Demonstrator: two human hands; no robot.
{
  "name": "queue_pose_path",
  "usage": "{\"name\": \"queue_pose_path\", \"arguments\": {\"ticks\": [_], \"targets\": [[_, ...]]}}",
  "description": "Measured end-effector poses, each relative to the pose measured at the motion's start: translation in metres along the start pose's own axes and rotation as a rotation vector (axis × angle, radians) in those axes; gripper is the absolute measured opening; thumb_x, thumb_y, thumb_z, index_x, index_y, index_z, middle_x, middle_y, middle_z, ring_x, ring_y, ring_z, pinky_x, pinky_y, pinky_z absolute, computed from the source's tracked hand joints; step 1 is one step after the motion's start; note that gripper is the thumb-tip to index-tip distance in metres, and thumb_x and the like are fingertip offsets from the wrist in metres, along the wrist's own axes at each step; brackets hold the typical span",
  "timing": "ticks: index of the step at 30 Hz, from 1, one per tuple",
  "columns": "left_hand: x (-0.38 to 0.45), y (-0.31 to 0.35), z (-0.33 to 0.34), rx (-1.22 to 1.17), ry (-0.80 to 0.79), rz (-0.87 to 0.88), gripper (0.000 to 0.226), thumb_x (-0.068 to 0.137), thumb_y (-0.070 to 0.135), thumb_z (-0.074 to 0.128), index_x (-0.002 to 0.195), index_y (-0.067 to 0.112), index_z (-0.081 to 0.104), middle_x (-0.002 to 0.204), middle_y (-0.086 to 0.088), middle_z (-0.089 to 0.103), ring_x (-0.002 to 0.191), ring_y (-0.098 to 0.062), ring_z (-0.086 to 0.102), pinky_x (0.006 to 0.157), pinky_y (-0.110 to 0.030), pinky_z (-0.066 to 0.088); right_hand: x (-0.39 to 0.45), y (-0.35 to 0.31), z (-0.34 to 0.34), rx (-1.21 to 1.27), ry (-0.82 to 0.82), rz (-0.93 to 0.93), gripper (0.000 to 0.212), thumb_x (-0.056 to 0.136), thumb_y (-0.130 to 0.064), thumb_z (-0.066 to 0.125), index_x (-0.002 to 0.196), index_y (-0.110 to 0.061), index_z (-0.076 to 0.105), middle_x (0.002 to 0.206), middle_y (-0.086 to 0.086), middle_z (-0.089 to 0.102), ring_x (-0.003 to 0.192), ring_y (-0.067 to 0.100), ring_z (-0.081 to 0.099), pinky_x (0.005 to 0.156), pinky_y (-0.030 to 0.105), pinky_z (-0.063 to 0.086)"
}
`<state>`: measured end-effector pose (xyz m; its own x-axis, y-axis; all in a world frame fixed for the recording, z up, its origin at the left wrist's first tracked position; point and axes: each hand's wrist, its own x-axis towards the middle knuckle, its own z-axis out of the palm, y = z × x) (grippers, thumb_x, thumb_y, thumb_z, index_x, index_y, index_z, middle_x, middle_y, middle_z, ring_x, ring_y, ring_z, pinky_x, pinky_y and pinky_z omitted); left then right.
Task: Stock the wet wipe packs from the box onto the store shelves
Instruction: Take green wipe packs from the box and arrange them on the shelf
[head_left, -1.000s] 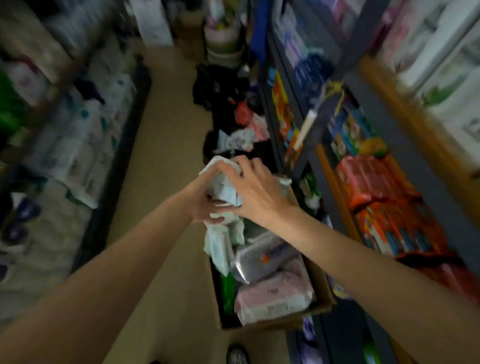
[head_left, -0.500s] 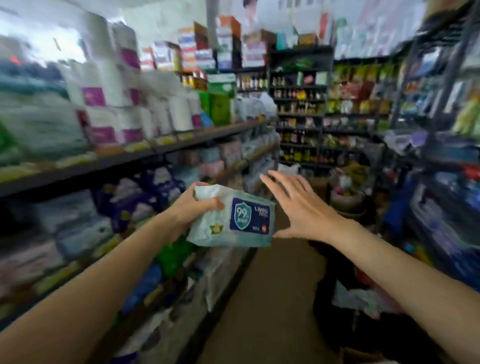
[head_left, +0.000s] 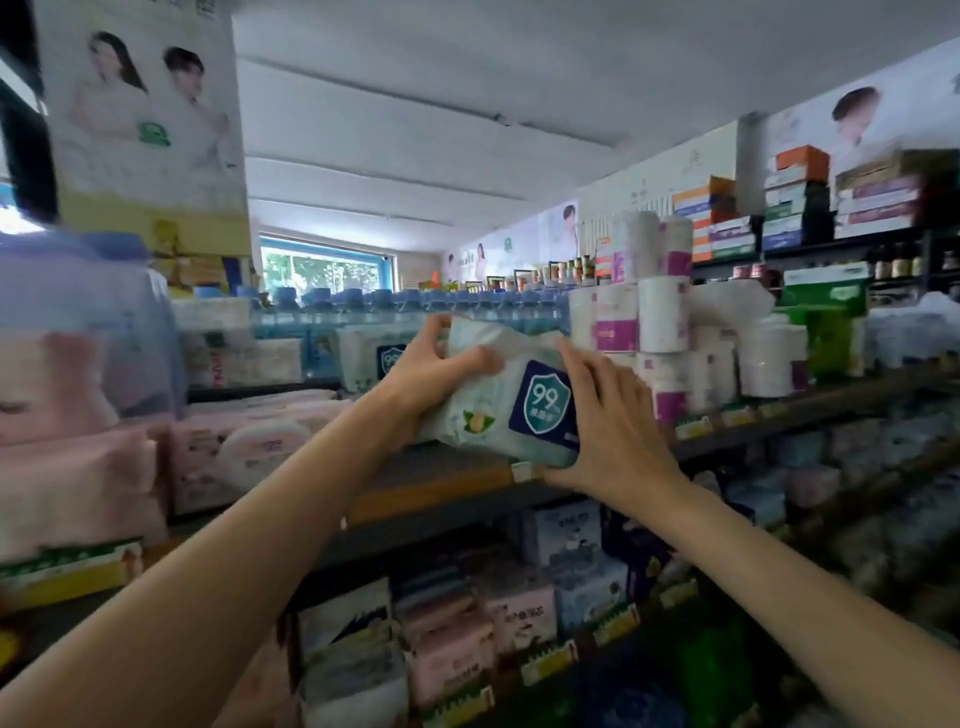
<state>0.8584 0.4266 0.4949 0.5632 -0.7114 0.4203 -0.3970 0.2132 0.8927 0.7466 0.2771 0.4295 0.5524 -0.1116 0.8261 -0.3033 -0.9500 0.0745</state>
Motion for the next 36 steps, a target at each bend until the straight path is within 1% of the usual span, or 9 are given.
{"name": "queue_pose_path", "arguments": {"ticks": [4,7,9,14,19,22,27,33,36], "targets": [[0.007,0.017,-0.063,0.174,0.155,0.138,0.049,0.079,0.014,0.068,0.121,0.02,0.042,0.118,-0.001,0.05,0.095,-0.018,0.057,0.072,-0.03,0.054,0.066,-0.023,0.023,-0.064,0.182,-0.212,0.111,0.054,-0.057,0.078,0.14,-0.015,0.021,0.128,0.014,0.047,0.111,0.03,0.04,0.093,0.047,0.038],[0.012,0.015,-0.104,0.393,0.3,0.196,0.044,0.08,0.018,0.069,0.115,0.021,0.043,0.122,0.002,0.047,0.11,-0.016,0.048,0.088,-0.03,0.042,0.099,-0.029,0.047,-0.175,0.187,-0.398,0.106,0.057,-0.058,0.076,0.139,-0.016,0.025,0.126,0.013,0.041,0.11,0.032,0.039,0.096,0.045,0.029],[0.015,0.009,-0.122,0.512,0.324,0.179,0.04,0.081,0.017,0.068,0.113,0.02,0.044,0.121,0.002,0.049,0.112,-0.015,0.048,0.091,-0.03,0.041,0.113,-0.027,0.068,-0.256,0.152,-0.5,0.111,0.048,-0.055,0.082,0.138,-0.018,0.028,0.123,0.012,0.042,0.107,0.032,0.04,0.095,0.046,0.031],[0.029,-0.009,-0.133,0.947,0.243,0.124,0.043,0.082,0.015,0.066,0.121,0.011,0.048,0.122,-0.002,0.052,0.11,-0.013,0.047,0.095,-0.026,0.04,0.13,-0.02,0.116,-0.317,-0.021,-0.523,0.122,0.026,-0.056,0.087,0.131,-0.02,0.036,0.111,0.01,0.062,0.096,0.032,0.059,0.083,0.045,0.049],[0.063,-0.032,-0.127,1.178,0.219,0.106,0.047,0.083,0.023,0.067,0.124,0.012,0.048,0.128,-0.002,0.054,0.112,-0.013,0.051,0.101,-0.03,0.042,0.154,-0.012,0.147,-0.309,-0.093,-0.573,0.113,0.055,-0.046,0.082,0.139,-0.025,0.01,0.134,0.011,0.045,0.117,0.036,0.045,0.099,0.05,0.035],[0.086,-0.052,-0.122,1.271,0.165,0.05,0.046,0.084,0.024,0.065,0.125,0.013,0.047,0.13,-0.004,0.052,0.115,-0.018,0.052,0.1,-0.034,0.042,0.161,-0.014,0.167,-0.267,-0.148,-0.594,0.122,0.045,-0.058,0.082,0.14,-0.023,0.015,0.129,0.009,0.049,0.11,0.032,0.048,0.092,0.047,0.041],[0.106,-0.086,-0.117,1.57,-0.011,-0.219,0.061,0.083,0.034,0.063,0.136,0.024,0.034,0.141,0.003,0.041,0.129,-0.019,0.04,0.106,-0.039,0.03,0.162,-0.013,0.198,-0.272,-0.295,-0.726,0.125,0.063,-0.074,0.061,0.147,-0.016,-0.011,0.142,0.012,0.026,0.122,0.031,0.034,0.099,0.043,0.033],[0.108,-0.092,-0.113,1.608,0.001,-0.248,0.071,0.075,0.038,0.071,0.134,0.026,0.033,0.137,0.004,0.039,0.129,-0.019,0.036,0.106,-0.04,0.025,0.177,-0.013,0.185,-0.013,-0.546,-0.65,0.117,0.06,-0.07,0.067,0.149,-0.027,0.003,0.14,0.004,0.025,0.126,0.025,0.026,0.106,0.041,0.026],[0.103,-0.093,-0.109,1.708,0.007,-0.218,0.071,0.073,0.045,0.071,0.131,0.027,0.036,0.135,0.003,0.039,0.13,-0.019,0.034,0.108,-0.041,0.022,0.171,-0.01,0.181,-0.05,-0.575,-0.575,0.107,0.065,-0.062,0.071,0.147,-0.024,0.013,0.143,0.005,0.025,0.131,0.026,0.024,0.108,0.042,0.025]]}}
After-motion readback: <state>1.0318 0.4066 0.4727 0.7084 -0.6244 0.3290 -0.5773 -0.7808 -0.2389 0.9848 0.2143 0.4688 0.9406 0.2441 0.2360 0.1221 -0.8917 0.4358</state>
